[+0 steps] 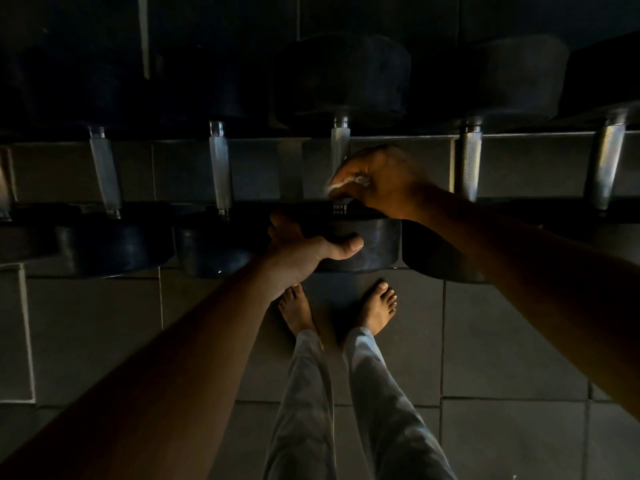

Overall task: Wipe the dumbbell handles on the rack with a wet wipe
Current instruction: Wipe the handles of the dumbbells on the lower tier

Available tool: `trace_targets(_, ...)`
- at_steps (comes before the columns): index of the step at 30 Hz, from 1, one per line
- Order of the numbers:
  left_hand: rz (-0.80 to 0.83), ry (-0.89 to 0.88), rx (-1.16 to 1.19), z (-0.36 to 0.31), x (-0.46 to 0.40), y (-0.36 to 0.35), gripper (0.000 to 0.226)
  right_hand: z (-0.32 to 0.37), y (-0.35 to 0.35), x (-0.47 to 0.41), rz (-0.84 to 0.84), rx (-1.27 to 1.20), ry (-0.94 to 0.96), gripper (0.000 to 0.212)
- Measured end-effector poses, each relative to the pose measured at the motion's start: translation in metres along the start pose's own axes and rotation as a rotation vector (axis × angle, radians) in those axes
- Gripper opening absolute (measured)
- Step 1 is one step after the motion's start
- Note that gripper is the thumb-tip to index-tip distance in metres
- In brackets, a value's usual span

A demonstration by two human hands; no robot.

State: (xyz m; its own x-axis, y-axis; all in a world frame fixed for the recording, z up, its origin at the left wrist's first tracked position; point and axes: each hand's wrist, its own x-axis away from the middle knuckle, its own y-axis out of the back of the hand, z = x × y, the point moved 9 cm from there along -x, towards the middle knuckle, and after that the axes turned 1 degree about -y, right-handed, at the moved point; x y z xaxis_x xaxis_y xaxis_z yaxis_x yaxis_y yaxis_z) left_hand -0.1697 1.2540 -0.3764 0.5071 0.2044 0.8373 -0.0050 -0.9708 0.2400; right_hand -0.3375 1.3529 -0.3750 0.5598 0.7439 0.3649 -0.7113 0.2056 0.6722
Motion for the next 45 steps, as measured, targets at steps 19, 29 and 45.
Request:
trace_targets(19, -0.055, -0.013, 0.036, 0.002, 0.0, 0.002, 0.145, 0.0, 0.038, -0.012, -0.534, 0.142, -0.247, 0.04)
trace_targets(29, -0.027, 0.003, 0.06, 0.002, 0.001, -0.001, 0.15, 0.035, 0.02, -0.044, -0.214, 0.594, -0.306, 0.023)
trace_targets(45, -0.044, -0.045, 0.025, 0.002, -0.003, 0.001, 0.161, -0.03, 0.022, 0.006, -0.535, -0.334, -0.479, 0.024)
